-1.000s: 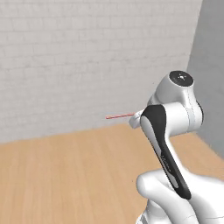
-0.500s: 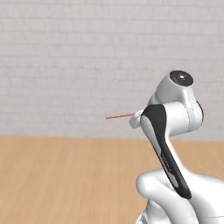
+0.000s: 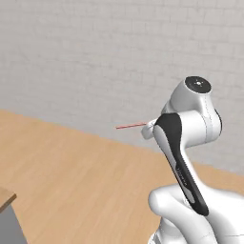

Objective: Take a straw from the drawer in front and place it inside the glass cup on the dining counter.

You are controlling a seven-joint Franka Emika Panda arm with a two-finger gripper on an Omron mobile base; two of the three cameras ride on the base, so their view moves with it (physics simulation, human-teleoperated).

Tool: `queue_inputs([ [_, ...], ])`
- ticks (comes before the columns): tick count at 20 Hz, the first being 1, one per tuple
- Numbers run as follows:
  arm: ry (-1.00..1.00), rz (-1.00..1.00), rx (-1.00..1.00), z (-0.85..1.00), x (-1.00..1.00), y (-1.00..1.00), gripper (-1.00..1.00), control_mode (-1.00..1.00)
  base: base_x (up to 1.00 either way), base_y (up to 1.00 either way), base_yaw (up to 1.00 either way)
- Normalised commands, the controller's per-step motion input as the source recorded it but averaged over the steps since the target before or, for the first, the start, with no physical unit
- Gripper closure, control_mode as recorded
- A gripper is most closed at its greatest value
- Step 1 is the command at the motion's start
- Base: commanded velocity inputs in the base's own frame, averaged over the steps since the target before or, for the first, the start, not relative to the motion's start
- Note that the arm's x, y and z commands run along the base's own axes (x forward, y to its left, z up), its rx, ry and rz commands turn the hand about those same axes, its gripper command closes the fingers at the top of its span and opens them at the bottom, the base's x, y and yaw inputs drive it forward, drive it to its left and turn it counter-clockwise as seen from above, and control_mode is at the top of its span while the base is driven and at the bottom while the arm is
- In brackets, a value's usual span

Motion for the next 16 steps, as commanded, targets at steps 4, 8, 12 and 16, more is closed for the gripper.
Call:
queue_inputs([
  [4,0.0,0.0,0.0,0.0,0.0,0.0,1.0,1.0,0.55,0.14,0.62],
  [8,0.0,0.0,0.0,0.0,0.0,0.0,1.0,1.0,0.77,0.01,0.56],
  [12,0.0,0.0,0.0,0.0,0.0,0.0,1.0,1.0,0.95,-0.19,0.42],
  [16,0.0,0.0,0.0,0.0,0.0,0.0,1.0,1.0,0.99,-0.51,0.32],
])
